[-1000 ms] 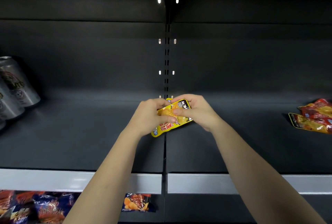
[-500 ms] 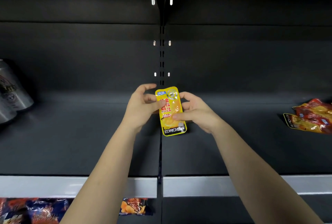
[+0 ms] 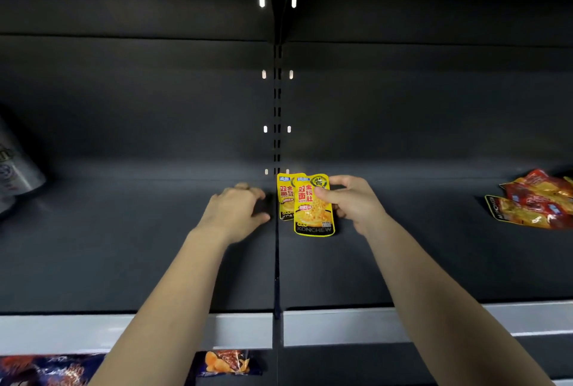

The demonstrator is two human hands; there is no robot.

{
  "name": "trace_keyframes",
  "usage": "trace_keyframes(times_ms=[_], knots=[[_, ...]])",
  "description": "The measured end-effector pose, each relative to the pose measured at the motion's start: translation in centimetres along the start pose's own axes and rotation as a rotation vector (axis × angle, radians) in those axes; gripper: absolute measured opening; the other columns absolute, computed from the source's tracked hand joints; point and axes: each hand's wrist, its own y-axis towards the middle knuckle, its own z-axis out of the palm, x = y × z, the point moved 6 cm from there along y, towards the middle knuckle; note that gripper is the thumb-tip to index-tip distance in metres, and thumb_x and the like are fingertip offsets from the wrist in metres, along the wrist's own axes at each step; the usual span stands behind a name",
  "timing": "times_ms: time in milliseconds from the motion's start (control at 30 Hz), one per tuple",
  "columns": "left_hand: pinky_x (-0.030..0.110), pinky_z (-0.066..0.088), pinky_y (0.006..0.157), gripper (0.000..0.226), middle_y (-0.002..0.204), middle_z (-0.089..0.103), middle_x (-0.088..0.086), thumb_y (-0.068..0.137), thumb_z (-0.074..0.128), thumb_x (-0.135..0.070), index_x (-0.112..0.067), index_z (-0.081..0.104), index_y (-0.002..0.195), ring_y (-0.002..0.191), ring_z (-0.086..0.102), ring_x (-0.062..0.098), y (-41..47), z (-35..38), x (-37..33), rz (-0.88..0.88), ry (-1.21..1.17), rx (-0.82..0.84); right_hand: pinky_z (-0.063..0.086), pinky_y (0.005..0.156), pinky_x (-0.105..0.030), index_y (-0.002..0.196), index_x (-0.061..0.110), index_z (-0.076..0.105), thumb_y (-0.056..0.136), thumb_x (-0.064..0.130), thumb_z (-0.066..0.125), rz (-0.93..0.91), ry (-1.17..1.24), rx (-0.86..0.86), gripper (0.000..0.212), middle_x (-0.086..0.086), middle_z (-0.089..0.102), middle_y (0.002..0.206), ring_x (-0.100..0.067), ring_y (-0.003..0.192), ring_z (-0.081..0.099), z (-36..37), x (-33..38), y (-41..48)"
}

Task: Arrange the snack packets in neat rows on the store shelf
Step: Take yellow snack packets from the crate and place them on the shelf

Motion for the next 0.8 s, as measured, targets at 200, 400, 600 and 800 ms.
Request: trace_keyframes(times_ms=[200, 400, 600, 800], knots=[[0.034, 0.043, 0.092, 0.037, 0.124, 0.056, -0.003, 0.092, 0.057, -0.041, -0.026, 0.056, 0.126, 0.114, 0.054, 0.02, -0.6, 0.4, 0.9, -0.03, -0.057, -0.086, 0.041, 0.048, -0.01, 0.103, 0.016, 0.064, 0.084, 0.009, 0.074, -0.059, -0.083, 0.044, 0.022, -0.003, 0.07, 0.081, -0.003, 0.062, 0.063, 1.9, 0.2, -0.4], [0.032, 0.044, 0.091, 0.038, 0.121, 0.056, -0.006, 0.09, 0.06, -0.044, -0.024, 0.06, 0.122, 0.112, 0.054, 0.017, -0.5, 0.8, 1.5, -0.048, -0.12, -0.099, 0.054, 0.073, -0.027, 0.11, 0.007, 0.068, 0.081, 0.015, 0.078, -0.107, -0.233, 0.0, 0.031, -0.006, 0.074, 0.087, -0.015, 0.078, 0.072, 2.6, -0.3, 0.2], [0.033, 0.045, 0.091, 0.038, 0.123, 0.055, -0.007, 0.09, 0.06, -0.044, -0.024, 0.061, 0.122, 0.113, 0.053, 0.017, -0.2, 1.0, 1.8, -0.047, -0.123, -0.105, 0.053, 0.079, -0.032, 0.106, 0.013, 0.069, 0.081, 0.022, 0.078, -0.116, -0.344, -0.062, 0.028, -0.003, 0.073, 0.086, -0.016, 0.081, 0.071, 2.8, -0.4, 0.4], [0.034, 0.044, 0.093, 0.038, 0.124, 0.055, -0.007, 0.09, 0.06, -0.044, -0.023, 0.061, 0.122, 0.114, 0.053, 0.017, -0.2, 1.1, 1.7, -0.047, -0.132, -0.106, 0.052, 0.076, -0.029, 0.109, 0.012, 0.068, 0.081, 0.023, 0.078, -0.115, -0.363, -0.071, 0.032, -0.005, 0.073, 0.089, -0.015, 0.082, 0.071, 2.8, -0.3, 0.2]])
